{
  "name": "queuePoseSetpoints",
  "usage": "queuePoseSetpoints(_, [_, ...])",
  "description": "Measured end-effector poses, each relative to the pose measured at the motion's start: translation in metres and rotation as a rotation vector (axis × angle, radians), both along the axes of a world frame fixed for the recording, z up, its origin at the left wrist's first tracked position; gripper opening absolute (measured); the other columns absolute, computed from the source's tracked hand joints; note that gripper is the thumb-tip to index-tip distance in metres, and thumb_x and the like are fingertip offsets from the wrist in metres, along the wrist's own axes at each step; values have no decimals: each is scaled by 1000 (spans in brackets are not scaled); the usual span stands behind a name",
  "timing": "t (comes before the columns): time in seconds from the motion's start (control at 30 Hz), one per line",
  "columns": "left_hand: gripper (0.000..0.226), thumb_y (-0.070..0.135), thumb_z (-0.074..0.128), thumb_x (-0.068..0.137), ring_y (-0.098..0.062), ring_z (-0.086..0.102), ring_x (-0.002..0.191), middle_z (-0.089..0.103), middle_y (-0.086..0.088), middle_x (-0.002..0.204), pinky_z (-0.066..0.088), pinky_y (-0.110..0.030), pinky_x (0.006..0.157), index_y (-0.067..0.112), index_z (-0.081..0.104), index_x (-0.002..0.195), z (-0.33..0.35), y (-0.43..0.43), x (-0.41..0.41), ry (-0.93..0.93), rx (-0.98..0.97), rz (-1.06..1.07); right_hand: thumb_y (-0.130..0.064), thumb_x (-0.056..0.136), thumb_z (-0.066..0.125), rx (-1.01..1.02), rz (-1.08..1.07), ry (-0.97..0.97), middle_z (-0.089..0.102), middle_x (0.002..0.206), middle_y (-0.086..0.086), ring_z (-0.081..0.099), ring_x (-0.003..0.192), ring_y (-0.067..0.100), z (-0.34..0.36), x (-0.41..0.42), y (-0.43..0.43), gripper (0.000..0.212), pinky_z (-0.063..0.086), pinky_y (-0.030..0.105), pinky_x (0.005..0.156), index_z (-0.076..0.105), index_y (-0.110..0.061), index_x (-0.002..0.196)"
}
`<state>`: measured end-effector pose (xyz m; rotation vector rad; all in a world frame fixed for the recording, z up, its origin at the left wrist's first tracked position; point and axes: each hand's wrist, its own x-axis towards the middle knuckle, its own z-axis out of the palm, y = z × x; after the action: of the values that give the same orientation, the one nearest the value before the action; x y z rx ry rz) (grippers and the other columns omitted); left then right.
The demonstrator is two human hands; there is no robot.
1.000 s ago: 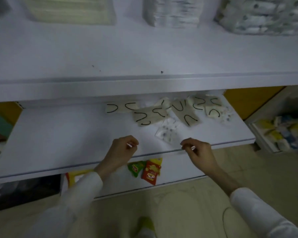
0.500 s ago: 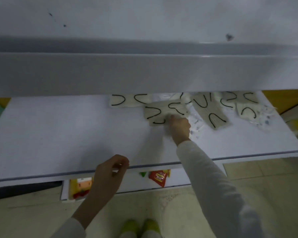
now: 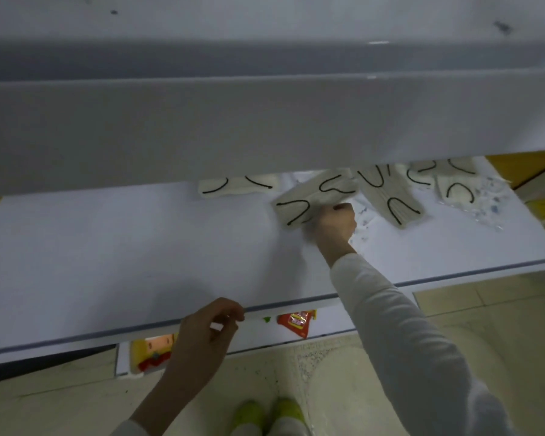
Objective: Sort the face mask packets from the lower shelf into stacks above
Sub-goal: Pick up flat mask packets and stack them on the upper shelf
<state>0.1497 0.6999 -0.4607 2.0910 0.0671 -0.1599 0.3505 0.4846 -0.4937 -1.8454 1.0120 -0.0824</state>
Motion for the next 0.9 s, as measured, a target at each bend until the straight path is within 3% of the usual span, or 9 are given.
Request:
queuePoseSetpoints(0.07, [14,19,56,82,-3,65,76,67,21,84,54,-18,64,30,64,77,5,-7,6,-13,-47,-12,-14,88,48,34,23,-66,58,93,8,55,83,28,11,-6,-7,22,41,32,73,58,-9,107])
queuePoseSetpoints(0.2, [33,-6,58,85,-4,65,76,67,19,86,52,-13,64,26,64,78,11,-20,20,29,-85,-20,-6,87,51,272,66,-225,62,81,7,61,60,21,29,-22,-29,10,55,39,69,51,-16,88])
queuePoseSetpoints(0.3, [32,-8,55,85,-5,65,77,67,20,87,56,-22,68,22,65,82,12,-27,31,39,-105,32,-4,88,51,290,179,-276,58,68,3,57,57,18,40,-39,-47,24,53,34,61,47,-24,75])
queuePoseSetpoints(0.37, [29,-4,53,87,-7,64,80,67,16,87,57,-32,74,22,65,86,13,-33,38,68,-118,54,-4,89,52,265,247,-248,62,75,8,59,59,22,43,-49,-56,26,54,33,58,48,-25,75])
queuePoseSetpoints(0.5, [29,-3,54,88,-14,65,87,67,13,93,57,-39,77,24,65,85,13,-44,45,73,-134,35,-19,88,56,78,294,-29,64,103,17,67,75,37,32,-56,-69,8,60,45,61,53,-26,84])
queuePoseSetpoints(0.63, [26,-2,54,88,-14,65,87,66,12,95,56,-38,77,21,65,88,8,-47,43,88,-105,5,-29,91,47,-354,345,208,57,92,9,56,80,31,30,-60,-78,14,50,37,74,52,-19,101])
queuePoseSetpoints(0.7, [27,-1,54,88,-14,64,87,66,12,94,56,-37,78,24,64,86,7,-47,44,98,-86,-6,-23,93,43,-422,356,187,54,88,10,50,80,29,35,-62,-81,18,43,34,72,53,-14,105])
queuePoseSetpoints(0.8, [25,2,56,89,-7,61,87,64,13,93,56,-36,79,25,63,86,7,-50,51,95,-100,-9,-10,90,46,-159,342,-81,60,79,12,52,70,25,46,-69,-84,11,40,29,59,54,-11,97])
queuePoseSetpoints(0.9, [14,15,60,90,-6,59,97,62,12,100,48,-13,76,22,62,102,16,-65,60,130,-181,0,-2,88,53,126,397,-238,55,61,3,47,56,16,65,-81,-80,12,40,25,55,54,-14,85])
